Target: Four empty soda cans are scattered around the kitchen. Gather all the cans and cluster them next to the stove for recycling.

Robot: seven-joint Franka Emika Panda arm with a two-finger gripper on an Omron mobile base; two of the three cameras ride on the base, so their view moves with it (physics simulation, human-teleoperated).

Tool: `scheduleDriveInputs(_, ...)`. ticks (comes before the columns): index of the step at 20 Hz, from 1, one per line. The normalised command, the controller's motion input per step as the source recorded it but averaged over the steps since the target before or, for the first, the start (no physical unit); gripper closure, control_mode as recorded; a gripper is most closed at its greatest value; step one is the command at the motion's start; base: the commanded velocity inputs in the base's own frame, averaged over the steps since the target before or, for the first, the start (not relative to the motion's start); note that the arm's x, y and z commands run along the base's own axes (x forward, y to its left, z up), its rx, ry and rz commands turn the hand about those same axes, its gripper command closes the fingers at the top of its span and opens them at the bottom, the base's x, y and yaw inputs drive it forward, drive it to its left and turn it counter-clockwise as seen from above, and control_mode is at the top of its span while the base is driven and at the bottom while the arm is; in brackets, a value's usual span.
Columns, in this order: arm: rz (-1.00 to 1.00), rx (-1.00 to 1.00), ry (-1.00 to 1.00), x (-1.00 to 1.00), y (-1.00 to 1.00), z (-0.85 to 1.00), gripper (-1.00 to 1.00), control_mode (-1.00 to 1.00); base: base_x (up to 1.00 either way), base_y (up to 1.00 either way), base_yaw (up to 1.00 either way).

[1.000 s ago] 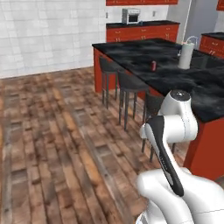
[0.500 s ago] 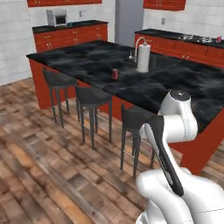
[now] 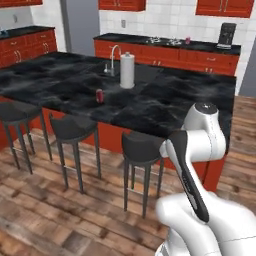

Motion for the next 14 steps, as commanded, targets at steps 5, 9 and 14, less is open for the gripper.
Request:
scheduleDriveInputs(5, 0.0, 0.0, 0.0, 0.0, 0.0, 0.0, -1.0, 1.0, 0.04, 0.66, -0.45)
scheduleDriveInputs(9, 0.0, 0.0, 0.0, 0.0, 0.0, 0.0, -1.0, 1.0, 0.06, 0.71, -0.41)
scheduleDriveInputs(14, 0.0, 0.0, 0.0, 0.0, 0.0, 0.0, -1.0, 1.0, 0.1, 0.72, -0.39)
